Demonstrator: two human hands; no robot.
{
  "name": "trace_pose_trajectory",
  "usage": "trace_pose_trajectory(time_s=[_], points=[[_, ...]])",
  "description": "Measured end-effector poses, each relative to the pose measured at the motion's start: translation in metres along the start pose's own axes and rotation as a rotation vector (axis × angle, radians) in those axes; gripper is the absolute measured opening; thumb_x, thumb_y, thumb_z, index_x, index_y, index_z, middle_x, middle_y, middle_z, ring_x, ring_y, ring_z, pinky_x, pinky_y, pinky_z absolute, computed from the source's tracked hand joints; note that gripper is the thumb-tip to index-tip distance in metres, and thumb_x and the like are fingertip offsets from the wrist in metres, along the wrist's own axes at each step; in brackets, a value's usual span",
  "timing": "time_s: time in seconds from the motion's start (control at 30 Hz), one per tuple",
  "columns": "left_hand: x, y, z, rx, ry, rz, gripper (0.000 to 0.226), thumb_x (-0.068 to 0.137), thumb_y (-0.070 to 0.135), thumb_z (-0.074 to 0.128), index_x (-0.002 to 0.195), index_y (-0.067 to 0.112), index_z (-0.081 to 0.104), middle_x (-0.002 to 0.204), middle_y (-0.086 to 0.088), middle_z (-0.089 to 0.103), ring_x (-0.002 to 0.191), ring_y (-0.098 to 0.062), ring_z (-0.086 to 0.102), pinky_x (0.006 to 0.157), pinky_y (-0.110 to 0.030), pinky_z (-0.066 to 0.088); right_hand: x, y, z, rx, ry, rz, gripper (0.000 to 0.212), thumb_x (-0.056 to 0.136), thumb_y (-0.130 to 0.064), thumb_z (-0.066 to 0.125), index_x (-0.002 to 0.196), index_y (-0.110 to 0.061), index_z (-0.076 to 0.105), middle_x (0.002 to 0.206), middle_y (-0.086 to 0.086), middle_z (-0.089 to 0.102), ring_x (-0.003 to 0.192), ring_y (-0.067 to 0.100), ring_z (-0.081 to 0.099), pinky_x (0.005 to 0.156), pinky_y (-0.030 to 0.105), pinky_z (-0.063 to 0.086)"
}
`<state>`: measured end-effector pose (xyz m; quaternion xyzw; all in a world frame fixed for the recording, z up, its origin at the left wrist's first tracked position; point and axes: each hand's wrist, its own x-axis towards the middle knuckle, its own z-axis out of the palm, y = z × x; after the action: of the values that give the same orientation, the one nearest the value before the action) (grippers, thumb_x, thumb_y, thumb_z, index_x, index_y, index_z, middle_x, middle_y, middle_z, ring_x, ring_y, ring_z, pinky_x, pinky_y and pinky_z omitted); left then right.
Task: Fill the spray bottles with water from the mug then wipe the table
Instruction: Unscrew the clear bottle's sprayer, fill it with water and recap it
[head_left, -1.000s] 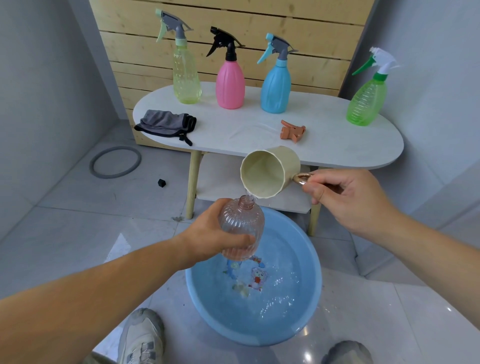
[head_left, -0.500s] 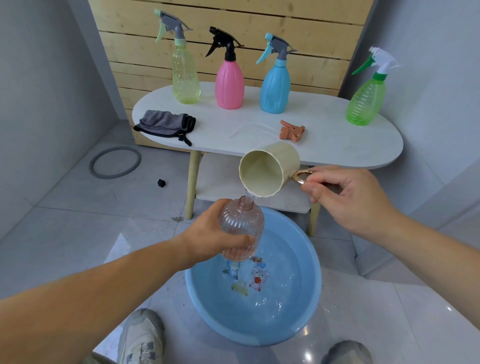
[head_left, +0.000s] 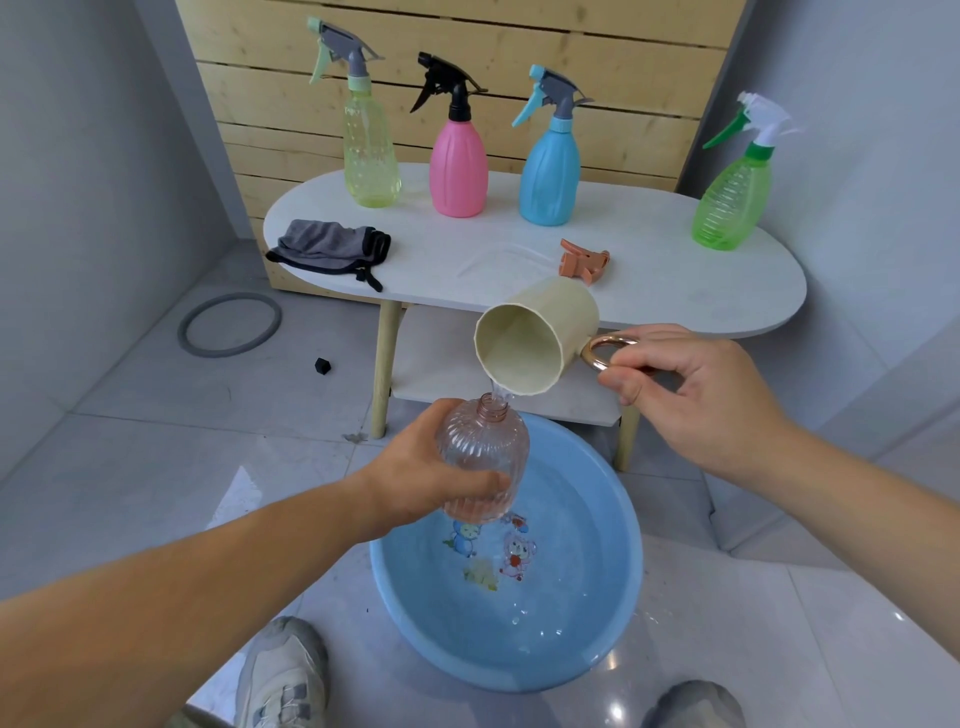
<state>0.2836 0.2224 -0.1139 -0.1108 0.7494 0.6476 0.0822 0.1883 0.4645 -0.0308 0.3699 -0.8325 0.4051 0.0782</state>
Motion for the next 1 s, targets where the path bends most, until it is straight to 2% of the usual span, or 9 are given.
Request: trace_pose_trajectory(time_s=[0.1,0.23,0.3,0.43,0.5,0.7,0.8,0.9,1.0], points=[[0.0,0.0,0.0,-0.002,0.003,0.002,0.064,0.074,0.007,0.091,0.124,0.031,0.057,0.107,0.007,0.072,0.094,-0.004,0.072,0.081,-0.027,0.061,0.0,0.001,-0.001,0.005,-0.004,-0.018,0.023,0.086,-0.026,0.065,0.069,-0.041,0.06,0.074,-0.018,0.064,0.097,0.009,0.062,0.087,0.015,0.042],[0.001,-0.001,0.0,0.0,0.001,0.005,0.063,0.075,0.007,0.091,0.123,0.031,0.058,0.107,0.008,0.072,0.095,-0.005,0.073,0.082,-0.028,0.061,0.0,-0.001,0.0,0.0,0.004,-0.031,0.024,0.084,-0.027,0.066,0.07,-0.044,0.059,0.077,-0.01,0.068,0.1,0.011,0.062,0.089,0.019,0.044],[0.001,-0.001,0.0,0.006,0.003,0.006,0.064,0.075,0.008,0.091,0.124,0.031,0.057,0.106,0.008,0.072,0.093,-0.003,0.072,0.081,-0.027,0.061,0.0,-0.001,0.0,-0.024,0.003,-0.062,0.024,0.084,-0.027,0.066,0.072,-0.045,0.058,0.08,-0.011,0.068,0.102,0.011,0.062,0.091,0.021,0.045],[0.0,-0.001,0.001,0.004,-0.005,0.002,0.065,0.075,0.007,0.09,0.125,0.031,0.056,0.107,0.008,0.071,0.092,-0.002,0.072,0.08,-0.026,0.061,-0.001,0.002,0.001,-0.086,-0.007,-0.091,0.009,0.085,-0.027,0.066,0.077,-0.027,0.072,0.084,-0.018,0.066,0.105,0.011,0.061,0.092,0.019,0.044],[0.0,-0.001,0.001,-0.001,-0.007,0.0,0.066,0.075,0.007,0.09,0.126,0.03,0.056,0.108,0.007,0.071,0.093,-0.002,0.072,0.08,-0.026,0.061,-0.001,0.004,0.0,-0.106,-0.014,-0.092,0.014,0.086,-0.027,0.066,0.081,-0.017,0.075,0.083,-0.015,0.067,0.105,0.011,0.06,0.092,0.018,0.043],[0.001,-0.001,0.001,0.0,-0.001,-0.002,0.066,0.075,0.006,0.09,0.126,0.029,0.056,0.11,0.007,0.071,0.094,-0.002,0.072,0.079,-0.024,0.06,0.0,0.006,0.001,-0.134,-0.01,-0.13,0.014,0.087,-0.027,0.065,0.082,-0.017,0.075,0.082,-0.018,0.065,0.109,0.014,0.059,0.091,0.019,0.044],[0.001,-0.001,0.001,0.0,0.002,-0.003,0.066,0.074,0.007,0.091,0.126,0.031,0.056,0.111,0.007,0.071,0.096,-0.003,0.072,0.082,-0.027,0.061,-0.001,0.007,0.002,-0.126,-0.007,-0.137,0.017,0.088,-0.029,0.065,0.082,-0.016,0.075,0.082,-0.008,0.068,0.112,0.018,0.059,0.094,0.019,0.043],[0.001,-0.002,0.001,0.001,0.007,-0.006,0.066,0.074,0.008,0.091,0.125,0.032,0.056,0.111,0.007,0.071,0.098,-0.005,0.072,0.084,-0.029,0.061,-0.001,0.008,0.001,-0.16,-0.001,-0.194,0.019,0.089,-0.029,0.065,0.081,-0.013,0.074,0.073,-0.011,0.06,0.11,0.022,0.059,0.095,0.02,0.042],[0.001,-0.002,0.002,0.0,0.013,-0.007,0.068,0.074,0.007,0.091,0.128,0.029,0.056,0.112,0.006,0.071,0.098,-0.005,0.072,0.083,-0.027,0.061,-0.002,0.009,0.002,-0.218,-0.003,-0.254,0.024,0.091,-0.031,0.063,0.082,-0.011,0.073,0.071,-0.006,0.061,0.109,0.023,0.058,0.098,0.021,0.043]])
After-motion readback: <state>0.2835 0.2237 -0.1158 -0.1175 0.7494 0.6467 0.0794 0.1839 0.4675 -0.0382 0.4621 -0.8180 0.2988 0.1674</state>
